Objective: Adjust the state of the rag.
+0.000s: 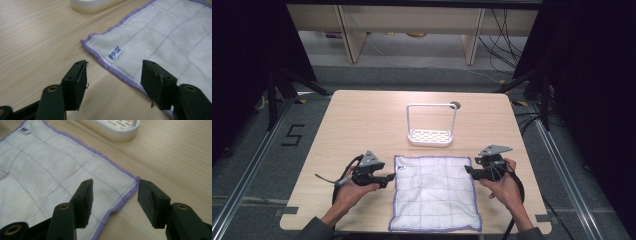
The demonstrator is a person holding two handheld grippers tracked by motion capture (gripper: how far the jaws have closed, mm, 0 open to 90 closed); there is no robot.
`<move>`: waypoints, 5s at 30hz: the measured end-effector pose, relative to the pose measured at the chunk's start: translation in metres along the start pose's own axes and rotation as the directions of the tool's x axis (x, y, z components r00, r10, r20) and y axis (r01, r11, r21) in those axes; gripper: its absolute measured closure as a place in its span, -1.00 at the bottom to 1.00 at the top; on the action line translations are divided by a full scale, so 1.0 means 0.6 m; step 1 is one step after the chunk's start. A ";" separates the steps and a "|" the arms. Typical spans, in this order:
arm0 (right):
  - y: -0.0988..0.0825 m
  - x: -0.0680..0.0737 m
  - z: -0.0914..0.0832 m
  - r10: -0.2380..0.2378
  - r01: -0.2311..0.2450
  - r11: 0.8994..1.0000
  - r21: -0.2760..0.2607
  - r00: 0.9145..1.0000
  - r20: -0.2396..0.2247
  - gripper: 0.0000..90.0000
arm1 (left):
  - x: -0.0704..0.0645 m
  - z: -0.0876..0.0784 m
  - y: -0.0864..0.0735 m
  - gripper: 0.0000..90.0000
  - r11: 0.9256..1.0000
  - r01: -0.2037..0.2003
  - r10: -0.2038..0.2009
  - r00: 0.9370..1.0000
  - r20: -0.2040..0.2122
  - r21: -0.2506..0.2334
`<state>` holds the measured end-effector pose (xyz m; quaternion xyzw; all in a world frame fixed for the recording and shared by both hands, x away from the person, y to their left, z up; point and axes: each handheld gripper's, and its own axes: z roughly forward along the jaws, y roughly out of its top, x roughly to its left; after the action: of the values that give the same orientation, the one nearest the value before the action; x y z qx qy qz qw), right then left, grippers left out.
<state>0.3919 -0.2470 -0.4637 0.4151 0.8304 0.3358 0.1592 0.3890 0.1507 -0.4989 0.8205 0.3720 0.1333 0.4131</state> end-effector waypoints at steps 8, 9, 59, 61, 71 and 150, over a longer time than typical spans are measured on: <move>0.025 -0.034 0.045 0.032 -0.033 0.999 0.016 0.999 0.024 -0.03 | 0.024 0.060 0.040 -0.30 0.999 -0.043 0.044 0.998 -0.040 0.027; 0.025 -0.034 0.045 0.032 -0.033 0.999 0.016 0.999 0.024 -0.03 | 0.024 0.060 0.040 -0.29 0.999 -0.043 0.044 0.998 -0.040 0.027; 0.026 -0.047 0.102 0.068 -0.068 0.992 0.106 0.998 0.009 0.63 | 0.026 0.096 0.036 0.86 0.990 -0.137 0.135 0.989 0.054 0.024; 0.024 -0.050 0.106 0.059 -0.057 0.995 0.086 0.998 -0.012 0.80 | 0.027 0.096 0.036 0.86 0.991 -0.133 0.131 0.990 0.056 0.023; 0.038 -0.059 0.094 0.043 -0.043 0.999 -0.012 0.999 -0.034 0.94 | 0.041 0.087 0.039 0.89 0.996 -0.083 0.083 0.996 0.025 -0.011; -0.098 0.092 -0.083 -0.023 0.023 0.999 -0.024 1.000 -0.005 0.00 | -0.041 -0.079 -0.033 -0.03 0.984 -0.090 0.104 0.991 0.084 -0.153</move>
<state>0.2972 -0.2494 -0.4670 0.4027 0.8314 0.3451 0.1659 0.3372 0.1678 -0.4822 0.8097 0.3012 0.1432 0.4828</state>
